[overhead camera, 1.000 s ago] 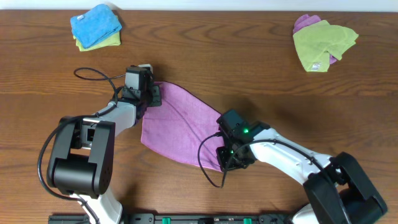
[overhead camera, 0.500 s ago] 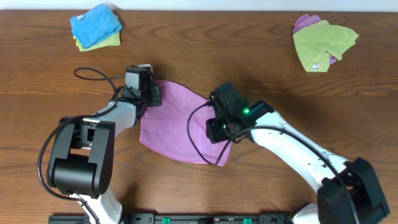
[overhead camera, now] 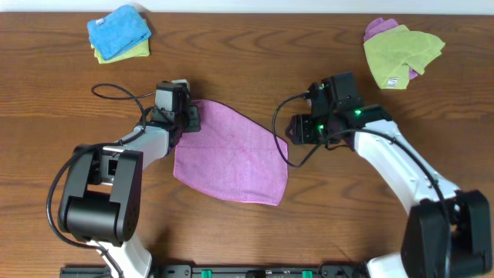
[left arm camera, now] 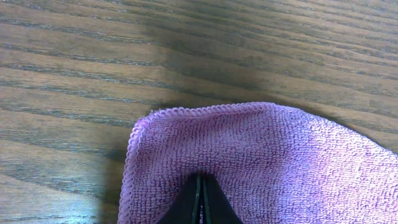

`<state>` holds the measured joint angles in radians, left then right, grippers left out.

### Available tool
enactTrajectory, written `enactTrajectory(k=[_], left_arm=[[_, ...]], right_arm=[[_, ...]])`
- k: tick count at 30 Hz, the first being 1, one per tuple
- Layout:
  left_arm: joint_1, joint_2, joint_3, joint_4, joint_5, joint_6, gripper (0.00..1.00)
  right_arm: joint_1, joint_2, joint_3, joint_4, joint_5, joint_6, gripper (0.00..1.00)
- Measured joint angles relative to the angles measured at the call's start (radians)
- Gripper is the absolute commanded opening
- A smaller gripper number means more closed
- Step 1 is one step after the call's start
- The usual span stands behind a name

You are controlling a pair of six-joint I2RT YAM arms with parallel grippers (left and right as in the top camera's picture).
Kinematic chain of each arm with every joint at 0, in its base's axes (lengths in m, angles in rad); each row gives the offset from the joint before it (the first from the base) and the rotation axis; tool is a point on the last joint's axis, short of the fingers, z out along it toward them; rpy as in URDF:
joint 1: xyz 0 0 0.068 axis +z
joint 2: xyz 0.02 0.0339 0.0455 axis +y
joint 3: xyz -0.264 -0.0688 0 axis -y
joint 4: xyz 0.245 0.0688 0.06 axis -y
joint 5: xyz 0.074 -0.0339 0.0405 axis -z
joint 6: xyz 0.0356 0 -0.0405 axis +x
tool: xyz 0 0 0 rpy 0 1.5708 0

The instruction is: Fold the cloth

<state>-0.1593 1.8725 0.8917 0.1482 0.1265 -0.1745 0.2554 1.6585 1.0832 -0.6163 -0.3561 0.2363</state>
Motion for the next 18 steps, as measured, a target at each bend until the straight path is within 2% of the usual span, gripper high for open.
enactTrajectory(k=[8, 18], left_arm=[[0.0, 0.0, 0.0, -0.001, 0.0, 0.0, 0.06], [0.0, 0.0, 0.0, -0.001, 0.0, 0.0, 0.06]], right_arm=[[-0.004, 0.168, 0.0, 0.004, -0.165, -0.035, 0.59], [-0.004, 0.196, 0.0, 0.019, -0.22, -0.051, 0.66]])
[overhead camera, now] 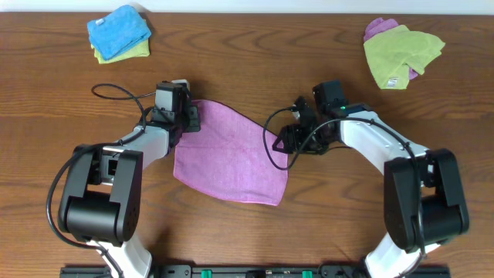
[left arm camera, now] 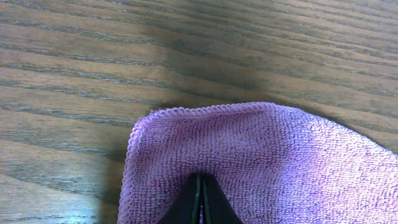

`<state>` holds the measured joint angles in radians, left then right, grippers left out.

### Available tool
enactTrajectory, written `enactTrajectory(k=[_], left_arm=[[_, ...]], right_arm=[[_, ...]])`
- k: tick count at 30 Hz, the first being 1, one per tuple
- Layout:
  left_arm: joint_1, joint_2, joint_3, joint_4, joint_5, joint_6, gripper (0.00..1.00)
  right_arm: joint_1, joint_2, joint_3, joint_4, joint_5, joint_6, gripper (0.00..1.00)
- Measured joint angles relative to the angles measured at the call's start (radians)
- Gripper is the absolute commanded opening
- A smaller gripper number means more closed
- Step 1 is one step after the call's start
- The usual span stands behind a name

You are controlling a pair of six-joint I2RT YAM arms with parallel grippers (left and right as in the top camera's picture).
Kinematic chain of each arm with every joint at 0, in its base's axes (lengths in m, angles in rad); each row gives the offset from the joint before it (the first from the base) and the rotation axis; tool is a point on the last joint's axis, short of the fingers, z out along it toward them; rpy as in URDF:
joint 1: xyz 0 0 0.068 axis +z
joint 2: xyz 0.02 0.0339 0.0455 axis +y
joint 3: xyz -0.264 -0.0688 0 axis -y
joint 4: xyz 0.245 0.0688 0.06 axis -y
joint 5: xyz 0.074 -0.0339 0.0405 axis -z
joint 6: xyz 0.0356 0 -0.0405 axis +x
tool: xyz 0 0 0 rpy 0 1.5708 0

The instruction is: Fold the cloth

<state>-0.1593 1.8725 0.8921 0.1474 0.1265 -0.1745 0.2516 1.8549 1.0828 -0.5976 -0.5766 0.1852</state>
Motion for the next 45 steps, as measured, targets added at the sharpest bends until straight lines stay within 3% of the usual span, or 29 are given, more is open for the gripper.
enactTrajectory(k=[10, 24, 29, 32, 38, 45], left_arm=[[0.0, 0.0, 0.0, 0.0, 0.0, 0.0, 0.06], [0.0, 0.0, 0.0, -0.001, 0.0, 0.0, 0.06], [0.0, 0.0, 0.0, -0.001, 0.0, 0.0, 0.06], [0.0, 0.0, 0.0, -0.001, 0.0, 0.0, 0.06], [0.0, 0.0, 0.0, -0.001, 0.0, 0.0, 0.06], [0.0, 0.0, 0.0, -0.001, 0.0, 0.0, 0.06]], right_arm=[[0.0, 0.064, 0.0, 0.078, -0.074, 0.002, 0.66], [0.0, 0.14, -0.003, 0.408, -0.25, 0.148, 0.67], [0.0, 0.141, -0.003, 0.484, -0.337, 0.2, 0.63], [0.0, 0.141, -0.003, 0.489, -0.383, 0.227, 0.51], [-0.001, 0.141, -0.003, 0.457, -0.386, 0.225, 0.52], [-0.018, 0.141, -0.003, 0.233, -0.294, 0.169, 0.5]])
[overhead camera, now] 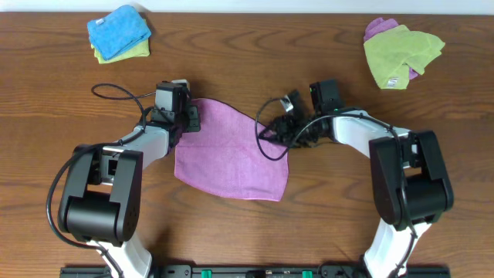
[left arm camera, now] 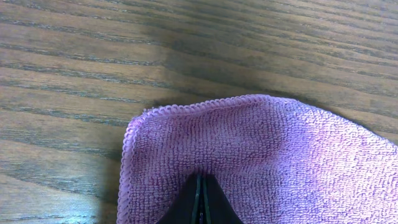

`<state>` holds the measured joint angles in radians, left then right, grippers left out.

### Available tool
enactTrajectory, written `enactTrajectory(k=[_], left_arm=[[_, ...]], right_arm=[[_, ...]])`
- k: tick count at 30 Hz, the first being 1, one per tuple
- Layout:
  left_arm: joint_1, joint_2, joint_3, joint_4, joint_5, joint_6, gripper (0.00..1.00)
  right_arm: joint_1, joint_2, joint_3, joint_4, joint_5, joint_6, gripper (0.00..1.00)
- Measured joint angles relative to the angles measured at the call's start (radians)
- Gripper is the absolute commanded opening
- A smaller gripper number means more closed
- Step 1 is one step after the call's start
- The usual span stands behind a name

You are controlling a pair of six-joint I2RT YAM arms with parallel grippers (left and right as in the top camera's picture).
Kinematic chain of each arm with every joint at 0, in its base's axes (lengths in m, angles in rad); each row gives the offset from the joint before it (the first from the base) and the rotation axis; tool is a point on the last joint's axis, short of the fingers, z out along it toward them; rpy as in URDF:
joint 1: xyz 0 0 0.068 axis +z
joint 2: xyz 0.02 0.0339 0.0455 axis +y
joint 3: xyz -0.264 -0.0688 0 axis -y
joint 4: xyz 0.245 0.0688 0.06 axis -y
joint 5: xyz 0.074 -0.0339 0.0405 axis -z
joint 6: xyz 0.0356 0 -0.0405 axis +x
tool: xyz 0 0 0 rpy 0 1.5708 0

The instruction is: Fold the cloth

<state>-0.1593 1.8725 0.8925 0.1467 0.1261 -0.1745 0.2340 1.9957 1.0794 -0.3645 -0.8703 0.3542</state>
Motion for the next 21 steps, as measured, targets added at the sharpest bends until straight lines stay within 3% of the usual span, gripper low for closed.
enactTrajectory(k=[6, 11, 16, 21], left_arm=[[0.0, 0.0, 0.0, 0.0, 0.0, 0.0, 0.06], [0.0, 0.0, 0.0, 0.0, 0.0, 0.0, 0.06], [0.0, 0.0, 0.0, 0.0, 0.0, 0.0, 0.06], [0.0, 0.0, 0.0, 0.0, 0.0, 0.0, 0.06]], right_arm=[[-0.01, -0.077, -0.001, -0.129, 0.122, -0.063, 0.54], [-0.01, -0.204, -0.001, -0.215, 0.22, -0.092, 0.62], [-0.01, -0.23, -0.001, -0.303, 0.286, -0.121, 0.61], [-0.01, -0.23, -0.007, -0.286, 0.306, -0.147, 0.62]])
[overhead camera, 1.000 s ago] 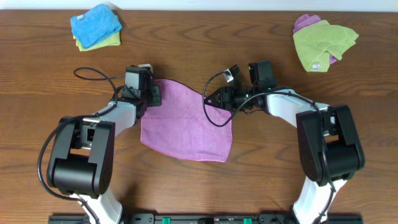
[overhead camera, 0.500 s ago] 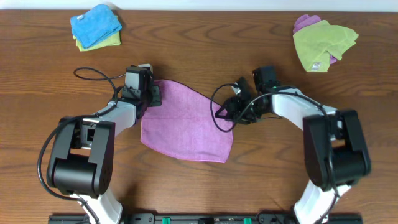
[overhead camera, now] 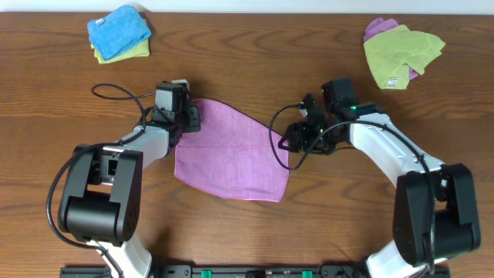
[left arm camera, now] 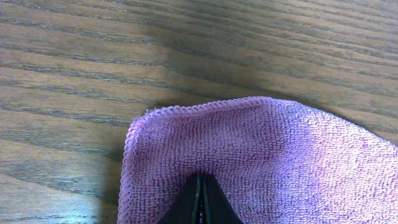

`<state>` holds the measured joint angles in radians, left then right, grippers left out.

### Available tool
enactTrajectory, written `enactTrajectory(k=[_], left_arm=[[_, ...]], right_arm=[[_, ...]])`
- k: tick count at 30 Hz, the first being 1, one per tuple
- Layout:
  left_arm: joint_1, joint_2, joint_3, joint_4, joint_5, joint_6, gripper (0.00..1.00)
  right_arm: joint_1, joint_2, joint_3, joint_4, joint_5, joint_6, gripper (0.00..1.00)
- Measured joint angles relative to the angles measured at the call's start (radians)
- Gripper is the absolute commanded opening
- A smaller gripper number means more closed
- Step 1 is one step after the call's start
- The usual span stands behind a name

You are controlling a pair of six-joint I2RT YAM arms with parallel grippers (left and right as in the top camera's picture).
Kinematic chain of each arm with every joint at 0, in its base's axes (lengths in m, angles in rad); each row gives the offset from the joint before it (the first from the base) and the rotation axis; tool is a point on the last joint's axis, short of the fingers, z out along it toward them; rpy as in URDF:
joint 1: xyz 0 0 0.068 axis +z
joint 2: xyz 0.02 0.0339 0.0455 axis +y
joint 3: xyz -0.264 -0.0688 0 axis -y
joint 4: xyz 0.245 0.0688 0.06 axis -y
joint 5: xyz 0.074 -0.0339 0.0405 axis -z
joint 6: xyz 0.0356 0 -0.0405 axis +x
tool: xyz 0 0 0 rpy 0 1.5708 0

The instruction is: Fold the cloth

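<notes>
A pink-purple cloth [overhead camera: 231, 150] lies flat on the wooden table [overhead camera: 247, 69], roughly diamond-shaped. My left gripper [overhead camera: 187, 117] is shut on the cloth's upper left corner. In the left wrist view the closed fingertips [left arm camera: 200, 186] pinch the cloth [left arm camera: 261, 143] just inside its hemmed edge. My right gripper [overhead camera: 290, 140] sits low at the cloth's right edge, touching or just over it. The overhead view does not show whether its jaws are open or shut.
A blue cloth on a yellow-green one [overhead camera: 118, 32] lies at the far left. A green cloth over a purple one [overhead camera: 401, 50] lies at the far right. A black cable [overhead camera: 116, 91] loops beside the left arm.
My right gripper has moved from over the cloth's upper right edge back to the right, to the cloth's right edge. The corner in my left gripper has shifted slightly.
My left gripper stayed shut on the cloth's upper left corner throughout. My right gripper was first to the right of the cloth, apart from it, then close to its right edge, then over the upper right edge. Now it is at the right edge again.
</notes>
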<state>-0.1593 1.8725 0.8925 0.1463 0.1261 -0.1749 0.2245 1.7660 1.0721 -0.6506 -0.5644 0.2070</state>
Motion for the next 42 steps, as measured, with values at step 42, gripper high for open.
enactTrajectory(k=[42], left_arm=[[0.0, 0.0, 0.0, 0.0, 0.0, 0.0, 0.06]], right_arm=[[-0.01, 0.203, -0.169, 0.676, -0.363, 0.215, 0.65]])
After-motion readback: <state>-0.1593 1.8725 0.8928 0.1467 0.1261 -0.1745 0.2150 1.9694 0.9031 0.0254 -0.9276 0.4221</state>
